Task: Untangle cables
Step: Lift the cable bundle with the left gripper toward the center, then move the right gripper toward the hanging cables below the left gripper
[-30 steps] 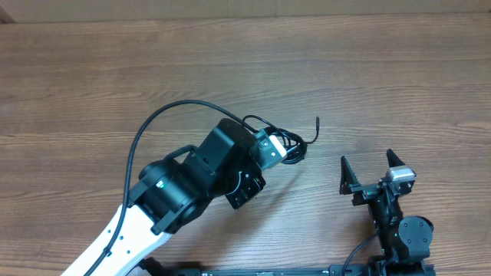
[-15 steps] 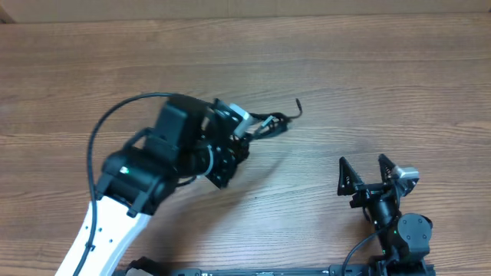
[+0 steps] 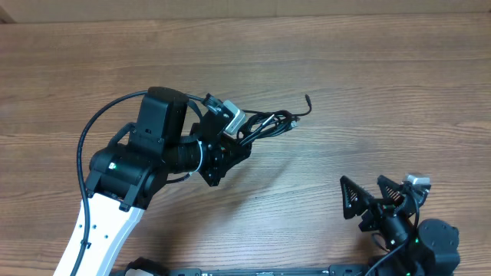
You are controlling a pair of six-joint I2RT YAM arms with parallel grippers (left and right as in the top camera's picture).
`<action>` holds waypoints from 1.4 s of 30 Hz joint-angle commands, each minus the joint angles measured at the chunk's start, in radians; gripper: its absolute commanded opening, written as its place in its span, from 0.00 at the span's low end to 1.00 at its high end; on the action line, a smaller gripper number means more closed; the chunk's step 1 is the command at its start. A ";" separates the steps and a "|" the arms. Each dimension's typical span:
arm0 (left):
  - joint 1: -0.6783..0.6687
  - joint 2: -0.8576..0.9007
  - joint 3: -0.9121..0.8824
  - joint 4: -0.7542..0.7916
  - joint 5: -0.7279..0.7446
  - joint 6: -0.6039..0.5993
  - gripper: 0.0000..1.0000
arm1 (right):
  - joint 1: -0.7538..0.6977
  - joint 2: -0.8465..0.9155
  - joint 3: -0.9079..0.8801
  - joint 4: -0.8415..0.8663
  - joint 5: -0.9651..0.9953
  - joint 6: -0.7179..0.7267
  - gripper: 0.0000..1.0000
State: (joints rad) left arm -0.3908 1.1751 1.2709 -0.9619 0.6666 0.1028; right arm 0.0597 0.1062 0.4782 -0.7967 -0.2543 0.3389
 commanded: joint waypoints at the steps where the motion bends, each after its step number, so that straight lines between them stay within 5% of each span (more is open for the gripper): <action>1: 0.004 -0.018 0.023 0.008 0.040 0.077 0.04 | 0.001 0.099 0.092 -0.032 -0.132 0.006 1.00; 11: 0.004 -0.010 0.022 0.035 0.040 0.072 0.04 | 0.001 0.431 0.267 0.093 -0.583 0.008 1.00; 16: 0.004 0.007 0.022 0.060 0.040 -0.004 0.04 | 0.001 0.491 0.267 0.326 -0.775 0.229 1.00; 25: -0.005 0.051 0.022 0.137 0.064 -0.173 0.04 | 0.001 0.505 0.267 0.610 -0.768 0.691 0.92; 35: -0.143 0.065 0.022 0.265 0.066 -0.190 0.04 | 0.001 0.506 0.267 0.610 -0.653 0.791 0.84; 42: -0.233 0.106 0.022 0.328 0.065 -0.197 0.04 | 0.001 0.506 0.267 0.608 -0.584 0.790 0.63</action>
State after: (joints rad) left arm -0.5964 1.2686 1.2705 -0.6643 0.7254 -0.0799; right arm 0.0605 0.6128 0.7219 -0.1947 -0.8928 1.1275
